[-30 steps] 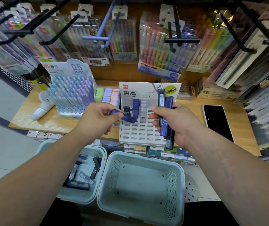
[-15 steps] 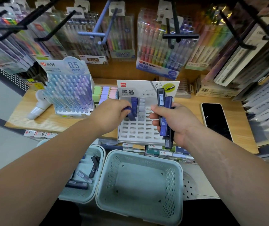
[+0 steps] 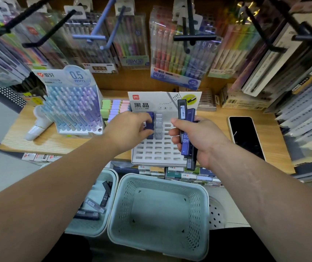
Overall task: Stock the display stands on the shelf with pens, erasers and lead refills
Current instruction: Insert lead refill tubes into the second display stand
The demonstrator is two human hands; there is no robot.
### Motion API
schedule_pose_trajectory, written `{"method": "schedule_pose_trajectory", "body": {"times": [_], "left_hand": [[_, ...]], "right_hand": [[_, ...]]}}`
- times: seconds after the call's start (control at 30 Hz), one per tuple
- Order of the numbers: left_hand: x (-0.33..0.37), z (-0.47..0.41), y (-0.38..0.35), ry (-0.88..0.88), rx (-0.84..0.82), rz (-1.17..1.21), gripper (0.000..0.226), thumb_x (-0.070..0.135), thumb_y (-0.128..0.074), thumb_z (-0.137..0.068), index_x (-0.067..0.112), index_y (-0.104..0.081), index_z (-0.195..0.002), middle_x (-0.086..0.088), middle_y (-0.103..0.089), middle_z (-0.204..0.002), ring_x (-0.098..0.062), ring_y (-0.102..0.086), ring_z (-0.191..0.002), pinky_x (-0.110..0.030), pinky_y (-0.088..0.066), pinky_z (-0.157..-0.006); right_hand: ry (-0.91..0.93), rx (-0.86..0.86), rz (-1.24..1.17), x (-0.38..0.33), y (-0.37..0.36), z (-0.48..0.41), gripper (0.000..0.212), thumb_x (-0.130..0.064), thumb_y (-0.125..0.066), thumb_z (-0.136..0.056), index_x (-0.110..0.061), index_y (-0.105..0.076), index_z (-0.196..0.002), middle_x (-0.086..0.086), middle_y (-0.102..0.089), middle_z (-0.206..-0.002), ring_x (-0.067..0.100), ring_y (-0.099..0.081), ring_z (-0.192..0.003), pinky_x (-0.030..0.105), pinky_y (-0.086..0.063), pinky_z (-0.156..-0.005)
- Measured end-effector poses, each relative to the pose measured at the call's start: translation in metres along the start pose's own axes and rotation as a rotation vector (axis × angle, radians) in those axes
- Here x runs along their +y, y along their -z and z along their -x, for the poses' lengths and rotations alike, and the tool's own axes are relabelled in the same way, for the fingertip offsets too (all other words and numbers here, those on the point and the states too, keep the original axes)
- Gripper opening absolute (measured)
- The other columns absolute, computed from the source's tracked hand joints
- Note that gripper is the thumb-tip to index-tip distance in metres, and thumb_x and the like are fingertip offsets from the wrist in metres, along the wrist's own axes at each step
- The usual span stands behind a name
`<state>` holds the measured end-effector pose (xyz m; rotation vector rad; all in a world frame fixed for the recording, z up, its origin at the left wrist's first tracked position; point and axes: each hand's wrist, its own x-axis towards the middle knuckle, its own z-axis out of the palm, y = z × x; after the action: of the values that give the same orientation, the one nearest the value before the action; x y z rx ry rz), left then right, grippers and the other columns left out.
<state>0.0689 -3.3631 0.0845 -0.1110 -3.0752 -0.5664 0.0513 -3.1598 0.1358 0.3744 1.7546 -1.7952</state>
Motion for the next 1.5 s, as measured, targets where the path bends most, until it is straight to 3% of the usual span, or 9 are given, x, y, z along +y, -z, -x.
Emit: {"method": "schedule_pose_trajectory", "body": {"times": [0.13,0.27,0.53,0.7,1.0,1.1,1.23,1.33,1.5], "left_hand": [[0.025,0.008,0.01,0.157,0.188,0.33,0.013,0.028,-0.071,-0.091,0.018,-0.069,-0.1,0.002,-0.064,-0.066,-0.012,-0.057,-0.062,-0.029,-0.048,-0.064],[0.066,0.019,0.018,0.408,0.062,0.902,0.012,0.026,-0.061,-0.098,0.018,-0.069,-0.092,-0.003,-0.068,-0.075,-0.006,-0.053,-0.048,-0.024,-0.045,-0.048],[0.08,0.022,0.032,0.524,0.094,1.304,0.011,0.024,-0.06,-0.098,0.022,-0.07,-0.092,-0.001,-0.057,-0.068,-0.009,-0.04,-0.046,-0.019,-0.029,-0.043],[0.073,0.02,0.038,0.49,0.115,1.253,0.016,0.003,-0.063,-0.094,0.017,-0.071,-0.09,0.006,-0.056,-0.057,-0.007,-0.042,-0.04,-0.017,-0.033,-0.04],[0.043,0.024,0.043,0.58,0.391,1.357,0.008,0.002,-0.065,-0.093,0.009,-0.069,-0.095,-0.008,-0.061,-0.067,-0.014,-0.054,-0.049,-0.023,-0.048,-0.046],[0.034,0.029,0.036,0.551,0.39,1.142,0.012,0.005,-0.068,-0.091,0.014,-0.071,-0.084,-0.007,-0.063,-0.073,-0.014,-0.056,-0.054,-0.025,-0.048,-0.051],[0.025,0.037,0.025,0.201,0.361,0.446,0.009,0.022,-0.078,-0.084,0.029,-0.076,-0.079,0.012,-0.063,-0.085,-0.002,-0.056,-0.076,-0.022,-0.043,-0.072],[0.031,0.04,0.023,-0.044,0.24,0.358,0.011,0.027,-0.077,-0.082,0.023,-0.079,-0.092,0.011,-0.067,-0.087,0.001,-0.057,-0.079,-0.018,-0.041,-0.069],[0.038,0.039,0.023,-0.166,0.194,0.277,0.013,0.017,-0.079,-0.083,0.02,-0.076,-0.095,0.023,-0.052,-0.072,0.011,-0.05,-0.071,-0.007,-0.032,-0.064]], "right_hand": [[-0.017,-0.033,-0.022,-0.001,-0.001,0.003,0.023,-0.032,-0.073,-0.092,-0.014,-0.064,-0.103,0.005,-0.072,-0.069,0.013,-0.064,-0.052,0.024,-0.05,-0.05],[-0.038,-0.088,-0.104,-0.002,-0.006,0.005,0.02,-0.034,-0.068,-0.096,-0.015,-0.064,-0.096,0.004,-0.067,-0.066,0.015,-0.062,-0.055,0.025,-0.051,-0.051],[-0.072,-0.267,0.007,-0.003,-0.009,0.013,0.019,-0.033,-0.072,-0.092,-0.015,-0.066,-0.092,-0.001,-0.064,-0.064,0.014,-0.057,-0.055,0.025,-0.045,-0.047],[-0.09,-0.339,0.171,0.002,-0.015,0.019,0.017,-0.031,-0.073,-0.09,-0.015,-0.069,-0.096,0.0,-0.064,-0.067,0.013,-0.06,-0.054,0.023,-0.043,-0.047],[-0.04,-0.191,0.06,-0.003,-0.011,0.009,0.014,-0.024,-0.073,-0.092,-0.012,-0.068,-0.093,0.006,-0.071,-0.071,0.011,-0.056,-0.049,0.024,-0.044,-0.045],[-0.005,-0.123,0.007,-0.005,-0.012,0.008,0.009,-0.017,-0.073,-0.092,-0.011,-0.067,-0.09,0.008,-0.07,-0.066,0.012,-0.052,-0.047,0.025,-0.044,-0.045],[0.026,-0.066,0.008,-0.005,-0.013,0.006,0.008,-0.013,-0.073,-0.09,-0.009,-0.066,-0.088,0.007,-0.067,-0.059,0.012,-0.052,-0.046,0.025,-0.044,-0.045],[0.024,-0.064,0.015,-0.002,-0.014,0.006,0.009,-0.013,-0.073,-0.091,-0.006,-0.068,-0.094,0.007,-0.065,-0.059,0.012,-0.051,-0.045,0.024,-0.044,-0.045],[0.002,-0.148,0.034,-0.001,-0.019,0.009,0.014,-0.018,-0.072,-0.093,-0.005,-0.07,-0.098,0.008,-0.064,-0.062,0.012,-0.051,-0.048,0.024,-0.045,-0.045]]}}
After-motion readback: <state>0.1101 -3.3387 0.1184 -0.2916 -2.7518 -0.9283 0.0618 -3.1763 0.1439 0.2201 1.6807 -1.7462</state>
